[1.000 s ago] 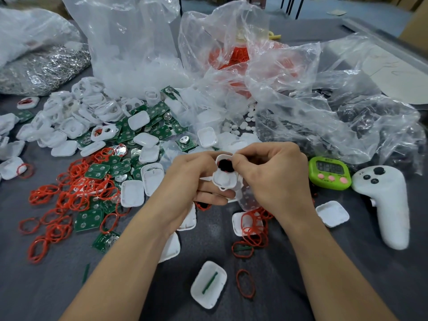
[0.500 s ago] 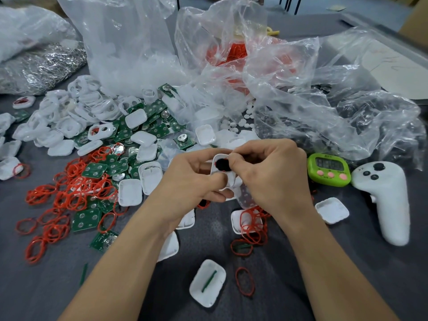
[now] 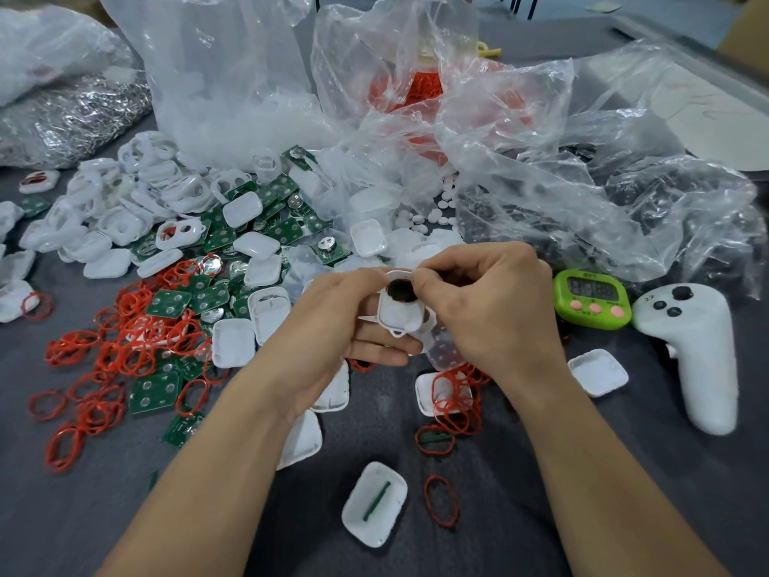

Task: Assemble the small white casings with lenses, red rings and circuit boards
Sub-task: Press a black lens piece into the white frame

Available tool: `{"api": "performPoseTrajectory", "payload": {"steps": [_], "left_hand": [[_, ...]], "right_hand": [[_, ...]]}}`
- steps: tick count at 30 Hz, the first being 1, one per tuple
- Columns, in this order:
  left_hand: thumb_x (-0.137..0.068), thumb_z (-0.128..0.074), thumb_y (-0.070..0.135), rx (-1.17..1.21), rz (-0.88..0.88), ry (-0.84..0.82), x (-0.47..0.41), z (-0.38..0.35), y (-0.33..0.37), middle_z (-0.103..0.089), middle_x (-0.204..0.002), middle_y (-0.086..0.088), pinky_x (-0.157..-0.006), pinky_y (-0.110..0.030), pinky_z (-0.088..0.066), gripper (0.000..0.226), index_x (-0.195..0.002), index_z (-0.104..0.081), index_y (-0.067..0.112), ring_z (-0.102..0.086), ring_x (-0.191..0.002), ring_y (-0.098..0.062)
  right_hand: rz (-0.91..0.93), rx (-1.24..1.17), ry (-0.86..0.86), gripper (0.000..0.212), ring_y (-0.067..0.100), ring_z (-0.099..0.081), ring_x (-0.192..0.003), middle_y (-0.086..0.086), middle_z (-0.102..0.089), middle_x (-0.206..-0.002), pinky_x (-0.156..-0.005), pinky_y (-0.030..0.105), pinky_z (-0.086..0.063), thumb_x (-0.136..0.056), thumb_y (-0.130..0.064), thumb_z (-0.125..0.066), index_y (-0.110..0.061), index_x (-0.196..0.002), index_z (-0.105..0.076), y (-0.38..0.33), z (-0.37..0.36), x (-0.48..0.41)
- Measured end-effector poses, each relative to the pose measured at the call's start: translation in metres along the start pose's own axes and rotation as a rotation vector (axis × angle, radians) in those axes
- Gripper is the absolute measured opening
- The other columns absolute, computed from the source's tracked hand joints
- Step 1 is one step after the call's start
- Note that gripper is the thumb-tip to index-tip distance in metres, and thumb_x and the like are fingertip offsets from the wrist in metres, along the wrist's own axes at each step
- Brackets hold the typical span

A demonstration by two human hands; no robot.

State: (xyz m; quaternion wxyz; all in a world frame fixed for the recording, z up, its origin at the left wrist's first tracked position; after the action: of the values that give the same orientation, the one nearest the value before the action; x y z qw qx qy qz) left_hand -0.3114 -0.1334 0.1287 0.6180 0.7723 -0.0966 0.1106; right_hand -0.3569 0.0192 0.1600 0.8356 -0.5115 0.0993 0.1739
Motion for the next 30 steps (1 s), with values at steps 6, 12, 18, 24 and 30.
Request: {"api": "performPoseTrajectory", "payload": {"steps": [6,12,18,24,30], "left_hand": [[-0.1,-0.036,0.053,0.199,0.12,-0.208,0.001,-0.005,-0.004,-0.075,-0.111,-0.023,-0.068,-0.04,-0.064,0.057,-0.11,-0.079,0.017,-0.076,-0.094,-0.033],[-0.097,-0.043,0.038,0.318,0.132,-0.253,-0.001,-0.006,-0.004,-0.075,-0.104,-0.022,-0.073,-0.037,-0.063,0.048,-0.109,-0.077,0.007,-0.076,-0.086,-0.028],[-0.103,-0.04,0.038,0.454,0.113,-0.191,-0.003,0.002,0.001,-0.075,-0.1,-0.019,-0.069,-0.034,-0.063,0.049,-0.116,-0.073,0.004,-0.076,-0.079,-0.023],[-0.091,-0.049,0.038,0.488,0.099,-0.113,-0.005,0.006,0.003,-0.076,-0.1,-0.019,-0.068,-0.033,-0.063,0.046,-0.098,-0.082,0.006,-0.077,-0.078,-0.022],[-0.089,-0.05,0.038,0.498,0.09,-0.104,-0.005,0.008,0.002,-0.076,-0.099,-0.018,-0.068,-0.033,-0.063,0.047,-0.099,-0.081,0.005,-0.077,-0.077,-0.022]], "right_hand": [[-0.048,-0.04,-0.026,0.011,0.002,-0.067,-0.057,-0.018,-0.07,-0.059,-0.052,0.012,-0.048,-0.08,-0.023,-0.079,-0.028,-0.07,-0.08,0.001,0.0,0.0],[-0.107,-0.08,-0.061,0.005,0.004,-0.066,-0.054,-0.011,-0.071,-0.06,-0.053,0.015,-0.049,-0.079,-0.03,-0.079,-0.032,-0.074,-0.08,0.006,-0.001,-0.004],[-0.164,0.115,-0.29,0.005,-0.002,-0.064,-0.059,-0.017,-0.072,-0.064,-0.062,0.017,-0.049,-0.077,-0.031,-0.082,-0.036,-0.075,-0.08,0.019,0.025,-0.014],[-0.137,0.626,-0.531,0.026,0.004,-0.053,-0.064,-0.014,-0.057,-0.067,-0.055,0.016,-0.037,-0.067,-0.048,-0.088,-0.044,-0.091,-0.078,0.01,0.017,0.003],[-0.058,0.796,-0.43,0.024,0.021,-0.057,-0.081,-0.011,-0.059,-0.08,-0.067,0.028,-0.041,-0.078,-0.05,-0.076,-0.04,-0.099,-0.072,0.005,0.01,0.009]]}}
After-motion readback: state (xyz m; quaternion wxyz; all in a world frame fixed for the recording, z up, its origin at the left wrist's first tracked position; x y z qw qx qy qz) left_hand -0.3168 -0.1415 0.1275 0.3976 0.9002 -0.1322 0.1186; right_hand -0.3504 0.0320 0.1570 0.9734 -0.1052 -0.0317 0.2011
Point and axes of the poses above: each hand's wrist, its own x-axis away from the middle knuckle, its own z-axis out of the back of the hand, y = z × x, the point moved 3 cm from there along -x, towards the middle knuckle
